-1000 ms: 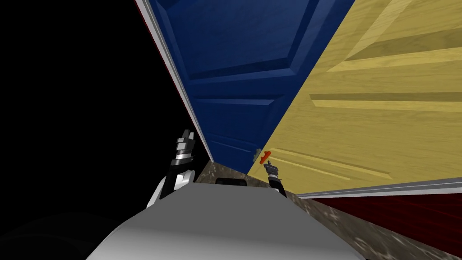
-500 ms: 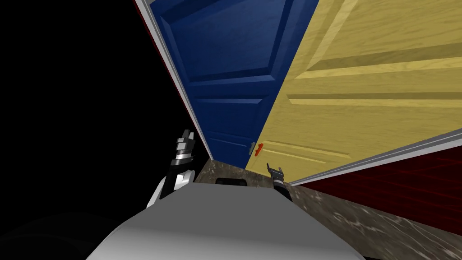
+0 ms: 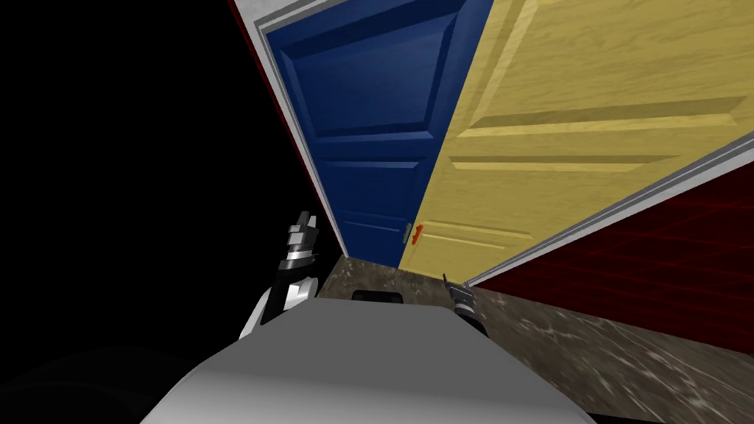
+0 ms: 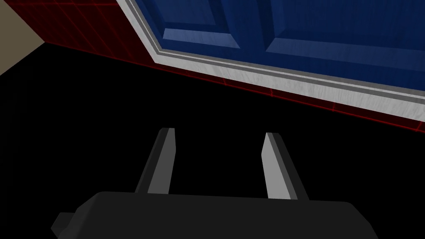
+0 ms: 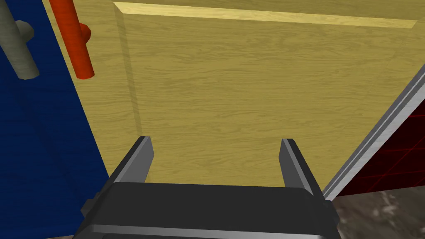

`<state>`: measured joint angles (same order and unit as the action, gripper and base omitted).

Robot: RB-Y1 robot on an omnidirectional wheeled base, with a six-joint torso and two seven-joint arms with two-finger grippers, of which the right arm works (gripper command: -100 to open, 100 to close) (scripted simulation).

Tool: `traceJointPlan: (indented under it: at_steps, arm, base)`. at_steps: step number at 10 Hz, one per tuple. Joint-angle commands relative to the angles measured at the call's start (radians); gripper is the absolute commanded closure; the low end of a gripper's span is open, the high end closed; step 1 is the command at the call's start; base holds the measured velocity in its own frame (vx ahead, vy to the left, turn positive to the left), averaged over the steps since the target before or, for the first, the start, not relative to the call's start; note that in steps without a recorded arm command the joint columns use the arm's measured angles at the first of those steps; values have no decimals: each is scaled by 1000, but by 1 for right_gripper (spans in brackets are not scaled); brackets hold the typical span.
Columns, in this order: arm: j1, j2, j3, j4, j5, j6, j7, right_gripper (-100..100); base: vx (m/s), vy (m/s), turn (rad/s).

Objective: Pull the door open

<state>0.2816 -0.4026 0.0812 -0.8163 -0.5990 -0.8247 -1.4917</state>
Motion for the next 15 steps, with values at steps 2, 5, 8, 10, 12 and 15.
traceJointPlan:
  at_steps: [2,5,8,10,12,15]
  arm:
    - [16,-12,-3,24,-3,-8,-11,-100]
    - [11,-2,28,-4,7,-21,-29,-100]
    - [-19,13,52,-31,18,-26,-37,-100]
    - [-42,23,67,-49,25,-29,-42,-100]
    - [-66,31,78,-66,31,-31,-45,-100]
    - [-85,37,85,-70,34,-37,-47,-100]
  base:
    - [-171,30,-54]
    - [-173,42,16]
    - [58,41,102]
    - [160,23,107]
    - [190,16,108]
    - [177,-13,77]
